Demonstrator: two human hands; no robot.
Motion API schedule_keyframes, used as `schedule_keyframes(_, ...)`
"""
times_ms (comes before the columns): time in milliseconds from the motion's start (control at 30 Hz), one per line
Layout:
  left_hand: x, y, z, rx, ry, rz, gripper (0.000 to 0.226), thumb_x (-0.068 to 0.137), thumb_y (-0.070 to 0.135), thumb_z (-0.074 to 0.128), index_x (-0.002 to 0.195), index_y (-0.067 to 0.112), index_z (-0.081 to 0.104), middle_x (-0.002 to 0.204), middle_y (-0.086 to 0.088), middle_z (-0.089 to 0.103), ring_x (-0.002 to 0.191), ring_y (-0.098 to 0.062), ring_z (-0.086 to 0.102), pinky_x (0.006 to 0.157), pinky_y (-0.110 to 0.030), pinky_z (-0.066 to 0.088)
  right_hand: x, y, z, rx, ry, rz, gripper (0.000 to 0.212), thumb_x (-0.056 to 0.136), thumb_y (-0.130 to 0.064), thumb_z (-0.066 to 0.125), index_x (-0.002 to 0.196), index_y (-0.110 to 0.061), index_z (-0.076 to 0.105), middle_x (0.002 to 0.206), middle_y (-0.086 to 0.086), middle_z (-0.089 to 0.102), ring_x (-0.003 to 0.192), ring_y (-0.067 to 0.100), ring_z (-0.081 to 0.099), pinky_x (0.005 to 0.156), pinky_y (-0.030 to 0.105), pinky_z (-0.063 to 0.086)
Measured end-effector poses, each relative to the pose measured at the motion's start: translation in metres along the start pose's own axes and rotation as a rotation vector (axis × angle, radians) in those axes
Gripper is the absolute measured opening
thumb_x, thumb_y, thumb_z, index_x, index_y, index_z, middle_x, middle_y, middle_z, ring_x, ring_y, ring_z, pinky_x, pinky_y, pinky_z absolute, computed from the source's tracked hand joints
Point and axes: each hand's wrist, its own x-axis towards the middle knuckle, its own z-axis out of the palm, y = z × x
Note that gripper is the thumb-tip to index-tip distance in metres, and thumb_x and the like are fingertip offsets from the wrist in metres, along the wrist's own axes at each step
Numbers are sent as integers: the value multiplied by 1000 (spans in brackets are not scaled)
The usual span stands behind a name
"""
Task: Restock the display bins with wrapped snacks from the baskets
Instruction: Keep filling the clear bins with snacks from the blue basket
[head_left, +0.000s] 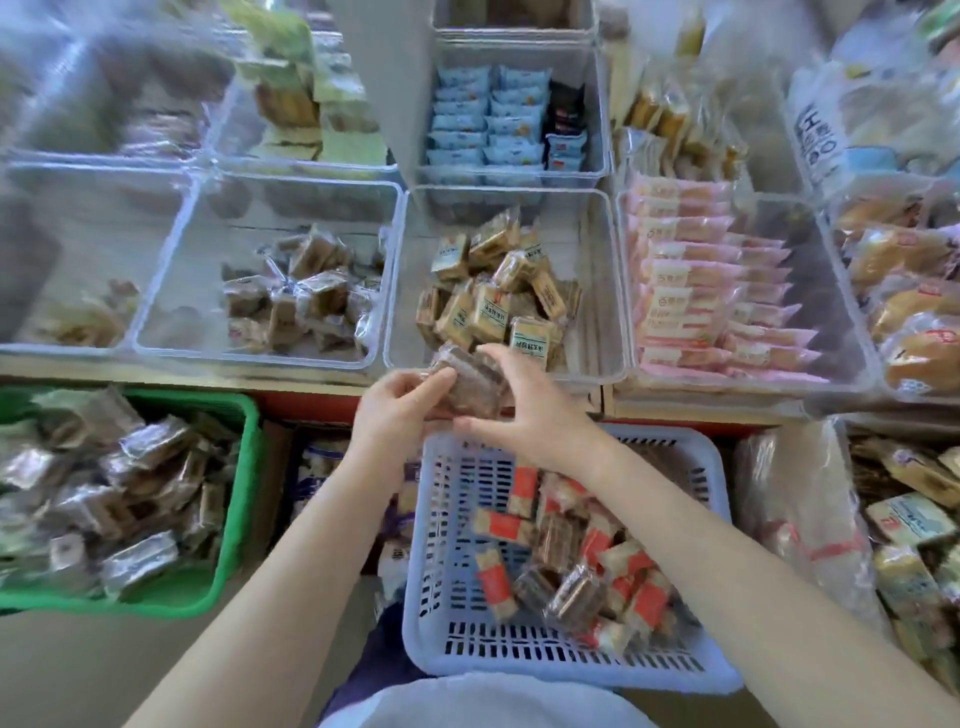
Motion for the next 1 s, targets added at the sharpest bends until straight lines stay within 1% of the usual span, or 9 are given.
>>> schedule_keyframes(133,24,16,-63,1,183,181,20,95,38,63,98,21,73,103,-7,75,99,-23,71,86,-42,59,61,-52,33,-159,123,-93,65,92,-47,67,144,-18,42,126,4,60,113,22,57,88,34,48)
schedule_keyframes(233,51,3,-124,695,395,437,38,95,31,60,130,17,60,137,-7,57,133,-24,48,114,-43,37,119,-82,55,-154,226,-54,62,93,-43,65,140,-16,35,119,9,59,102,27,59,81,38,50)
schedule_keyframes(367,70,-32,-166,1317,136,429,83,94,39,56,160,15,13,168,-9,6,155,-29,-5,124,-45,12,198,-111,89,-375,331,-28,55,94,-43,61,129,-11,34,112,12,57,95,33,59,74,42,52)
schedule_keyframes(467,71,-40,-169,1415,36,391,93,95,40,50,158,19,-15,165,-6,-23,150,-27,-28,125,-47,4,243,-119,106,-414,312,33,49,97,-37,59,132,-11,38,130,19,47,109,37,56,82,44,51)
schedule_keyframes(633,75,-42,-172,1417,35,390,98,91,33,50,156,19,-22,162,-7,-30,148,-28,-32,125,-48,3,267,-111,120,-420,120,-1,34,96,-37,59,122,-17,50,136,15,42,127,33,42,103,45,42)
schedule_keyframes(700,75,-44,-172,1411,33,392,98,93,35,50,156,18,-23,162,-8,-30,148,-29,-32,125,-48,5,260,-112,113,-482,44,-54,41,96,-40,54,135,-26,52,152,12,38,142,32,32,114,49,33)
schedule_keyframes(800,73,-39,-171,1417,33,374,97,94,37,52,157,17,-19,164,-8,-27,149,-29,-29,125,-48,7,230,-108,92,-586,30,-71,57,99,-43,48,154,-40,33,167,9,17,154,30,9,121,52,14)
schedule_keyframes(900,65,-35,-162,1318,102,409,84,94,29,54,160,12,5,168,-13,-6,154,-31,-12,124,-47,9,168,-87,76,-397,268,-102,56,96,-28,51,152,-31,41,159,14,33,148,31,26,118,48,25)
schedule_keyframes(1000,47,-52,-136,1121,215,654,54,89,19,60,140,6,49,146,-19,46,137,-38,40,110,-48,38,86,-39,79,-227,441,-35,31,96,-12,52,125,-11,64,121,8,63,114,23,56,94,33,46)
